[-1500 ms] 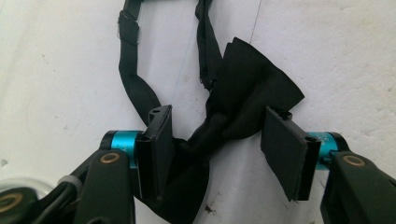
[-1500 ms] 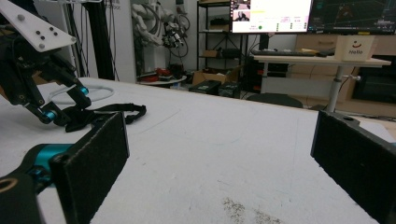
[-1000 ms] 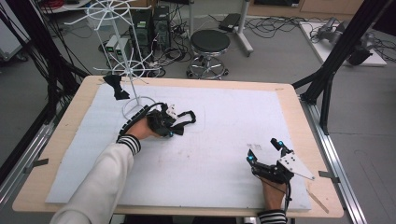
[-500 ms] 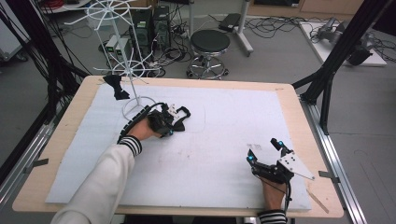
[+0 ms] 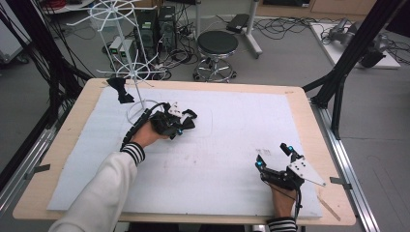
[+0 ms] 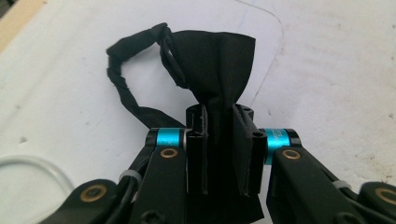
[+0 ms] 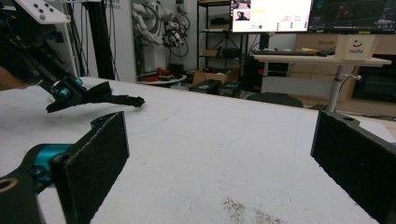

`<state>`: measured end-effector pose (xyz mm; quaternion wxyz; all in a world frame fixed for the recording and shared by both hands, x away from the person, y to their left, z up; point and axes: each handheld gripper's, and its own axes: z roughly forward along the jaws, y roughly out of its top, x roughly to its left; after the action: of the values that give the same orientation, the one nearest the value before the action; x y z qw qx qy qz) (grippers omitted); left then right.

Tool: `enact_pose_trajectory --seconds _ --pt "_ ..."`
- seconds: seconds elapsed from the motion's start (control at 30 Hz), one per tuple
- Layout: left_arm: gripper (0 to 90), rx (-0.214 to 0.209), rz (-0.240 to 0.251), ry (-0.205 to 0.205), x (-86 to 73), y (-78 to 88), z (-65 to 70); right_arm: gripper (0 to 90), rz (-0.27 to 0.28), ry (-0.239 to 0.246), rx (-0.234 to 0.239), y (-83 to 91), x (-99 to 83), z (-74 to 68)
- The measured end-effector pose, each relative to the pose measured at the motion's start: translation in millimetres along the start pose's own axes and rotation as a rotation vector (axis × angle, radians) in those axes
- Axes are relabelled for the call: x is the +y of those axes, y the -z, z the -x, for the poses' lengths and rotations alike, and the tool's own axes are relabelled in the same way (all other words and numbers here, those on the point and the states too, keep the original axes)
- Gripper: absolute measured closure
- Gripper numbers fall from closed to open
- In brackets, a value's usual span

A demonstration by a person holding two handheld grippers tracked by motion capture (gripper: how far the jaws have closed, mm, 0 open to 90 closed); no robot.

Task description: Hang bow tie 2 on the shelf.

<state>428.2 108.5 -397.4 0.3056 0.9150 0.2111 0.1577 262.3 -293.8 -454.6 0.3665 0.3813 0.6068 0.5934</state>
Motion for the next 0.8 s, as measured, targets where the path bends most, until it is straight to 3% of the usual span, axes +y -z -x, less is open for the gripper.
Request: enact_pose_trajectory --seconds 0.17,0.3,0.57,0.8 --pt "76.5 0.022 0.054 0.011 -1.5 7.4 1.3 3.5 -0.004 -0.009 -0.001 0.1 0.0 -0.1" --pt "76.4 0.043 0.068 0.006 -1.0 9.8 2.5 3.5 -0.006 -0.010 -0.001 0.1 0.0 0.0" --pt "76.5 0.043 0.090 0.017 0.4 13.3 4.7 3.5 -0.003 -0.006 0.000 0.1 0.0 -0.1" --pt "76.4 0.031 0.132 0.015 1.1 26.3 6.9 3.5 -0.002 0.001 0.000 0.0 0.0 0.0"
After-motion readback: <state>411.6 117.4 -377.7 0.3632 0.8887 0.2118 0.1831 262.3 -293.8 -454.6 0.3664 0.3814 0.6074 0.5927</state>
